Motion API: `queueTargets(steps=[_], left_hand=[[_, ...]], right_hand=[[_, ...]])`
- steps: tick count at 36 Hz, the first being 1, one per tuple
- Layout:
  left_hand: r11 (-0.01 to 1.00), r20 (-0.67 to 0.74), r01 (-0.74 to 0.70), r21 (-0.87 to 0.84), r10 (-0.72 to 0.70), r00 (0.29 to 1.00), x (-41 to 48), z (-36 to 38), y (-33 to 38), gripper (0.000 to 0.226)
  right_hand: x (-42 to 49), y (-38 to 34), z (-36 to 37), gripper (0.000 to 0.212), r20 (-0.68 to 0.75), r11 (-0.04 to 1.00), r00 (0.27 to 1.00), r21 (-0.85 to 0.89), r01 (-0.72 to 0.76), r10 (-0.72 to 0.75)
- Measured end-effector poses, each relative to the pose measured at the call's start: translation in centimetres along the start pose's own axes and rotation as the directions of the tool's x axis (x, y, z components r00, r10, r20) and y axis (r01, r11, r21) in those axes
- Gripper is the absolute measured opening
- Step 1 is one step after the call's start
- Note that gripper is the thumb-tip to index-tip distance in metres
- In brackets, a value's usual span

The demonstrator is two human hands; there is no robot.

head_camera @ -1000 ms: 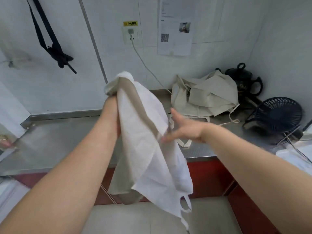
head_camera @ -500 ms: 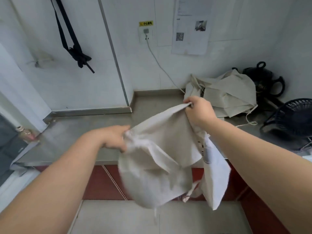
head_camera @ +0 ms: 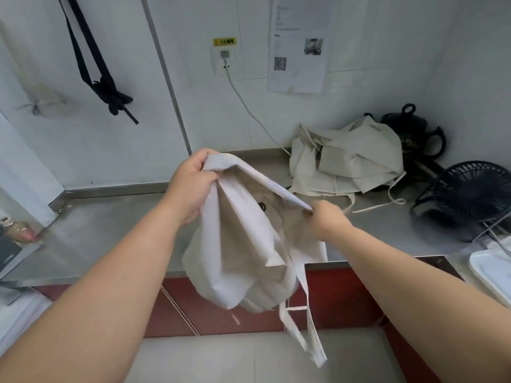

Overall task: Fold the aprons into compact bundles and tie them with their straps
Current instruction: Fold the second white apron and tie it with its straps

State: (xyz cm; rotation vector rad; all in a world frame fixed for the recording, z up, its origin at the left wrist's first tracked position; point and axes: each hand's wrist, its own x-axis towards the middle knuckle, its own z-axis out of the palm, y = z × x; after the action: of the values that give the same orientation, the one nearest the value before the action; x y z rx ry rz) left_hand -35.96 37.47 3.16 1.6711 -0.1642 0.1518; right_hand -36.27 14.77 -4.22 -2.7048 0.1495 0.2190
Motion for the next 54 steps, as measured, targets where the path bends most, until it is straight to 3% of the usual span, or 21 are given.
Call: queueTargets(steps=[3,4,6,8,9,12,13,15,17,19,22,24,29,37,39,42,45,47,50,52,54], left_hand=[[0.99,0.318,0.067,0.121,-0.103,0.942,-1.0,-1.7,-0.4,0.02],[0.967,0.438,0.073,0.245,-0.178,0.881,-1.3,-2.3,-0.8,0.018],[0.863,0.605,0.108,0.494,-0.43,0.671,-1.8,-3.2,-1.8,0.04],[0.758,0.588,0.204,0.62,-0.621,0.519,-2.6,-2.8,-2.3,0.06],[0.762,0.56,0.253,0.596,-0.621,0.549,-2.7,-2.1,-2.4,0.066],[0.893,0.256,0.268,0.361,-0.372,0.892,-2.2,0.2,-2.7,0.076],[0.921,0.167,0.285,0.265,-0.335,0.927,-2.0,0.8,-2.5,0.073],[0.918,0.182,0.394,0.046,-0.396,0.9,-1.6,1.6,-2.1,0.073],[0.874,0.288,0.476,-0.1,-0.433,0.854,-1.4,2.2,-1.5,0.073],[0.858,0.386,0.488,-0.159,-0.401,0.831,-1.4,3.0,-0.9,0.063],[0.88,0.456,0.46,-0.115,-0.365,0.812,-1.2,4.4,-1.0,0.033],[0.874,0.535,0.479,-0.075,-0.37,0.76,-1.4,4.9,-0.6,0.04],[0.894,0.571,0.447,0.008,-0.371,0.732,-1.7,6.1,-0.3,0.053],[0.913,0.403,0.376,-0.155,-0.29,0.868,-1.4,6.6,-0.3,0.049],[0.861,0.302,0.413,-0.297,-0.326,0.896,-0.8,6.2,-0.5,0.033],[0.876,0.134,0.321,-0.361,-0.291,0.947,-0.3,5.6,-0.9,0.012],[0.86,0.122,0.271,-0.433,-0.242,0.963,0.0,5.4,-1.0,0.014],[0.858,0.18,0.278,-0.432,-0.22,0.959,0.0,5.5,-0.7,0.019],[0.89,0.238,0.267,-0.37,-0.187,0.953,-0.2,5.4,-0.9,0.024],[0.897,0.261,0.263,-0.354,-0.175,0.949,-0.4,5.2,-0.8,0.026],[0.875,0.272,0.283,-0.392,-0.184,0.944,-0.3,5.0,-0.9,0.029]], right_hand=[[1.2,0.4,-1.3,0.027,-0.201,0.924,0.974,0.381,-0.019,0.103],[1.1,-0.1,-2.2,0.032,-0.215,0.843,0.971,0.537,0.03,0.103],[1.0,-1.7,-4.1,0.031,-0.232,0.675,0.972,0.723,0.146,0.038],[0.5,-3.5,-5.5,0.035,-0.219,0.567,0.973,0.794,0.218,-0.066],[0.1,-4.5,-6.1,0.039,-0.246,0.573,0.96,0.771,0.279,-0.137],[-1.1,-6.9,-6.6,0.042,-0.306,0.597,0.899,0.672,0.437,-0.314],[-1.5,-7.5,-6.5,0.038,-0.304,0.547,0.888,0.704,0.453,-0.345],[-2.0,-8.1,-6.3,0.029,-0.292,0.474,0.878,0.753,0.456,-0.38],[-2.1,-8.0,-6.0,0.029,-0.261,0.497,0.871,0.737,0.459,-0.417],[-2.1,-7.7,-5.7,0.061,-0.193,0.537,0.881,0.73,0.423,-0.431],[-2.3,-7.0,-5.3,0.101,-0.166,0.563,0.899,0.73,0.388,-0.406],[-2.3,-6.5,-5.0,0.106,-0.13,0.574,0.911,0.739,0.351,-0.39],[-3.0,-5.9,-4.8,0.12,-0.087,0.614,0.92,0.72,0.323,-0.382],[-2.5,-6.0,-4.8,0.107,-0.142,0.601,0.887,0.688,0.408,-0.439],[-2.4,-5.3,-5.0,0.107,-0.17,0.657,0.89,0.62,0.43,-0.423],[-2.2,-4.2,-4.8,0.102,-0.222,0.7,0.904,0.574,0.425,-0.366],[-1.3,-4.2,-4.4,0.09,-0.136,0.651,0.975,0.728,0.217,-0.174],[-0.5,-4.4,-4.1,0.068,0.034,0.554,0.999,0.832,-0.006,-0.041],[-0.4,-4.6,-4.8,0.024,0.301,0.121,0.93,0.952,-0.281,-0.209],[-0.1,-4.6,-4.8,0.022,0.271,0.02,0.932,0.961,-0.274,-0.24],[0.0,-4.9,-4.7,0.019,0.198,0.064,0.959,0.98,-0.189,-0.2]])
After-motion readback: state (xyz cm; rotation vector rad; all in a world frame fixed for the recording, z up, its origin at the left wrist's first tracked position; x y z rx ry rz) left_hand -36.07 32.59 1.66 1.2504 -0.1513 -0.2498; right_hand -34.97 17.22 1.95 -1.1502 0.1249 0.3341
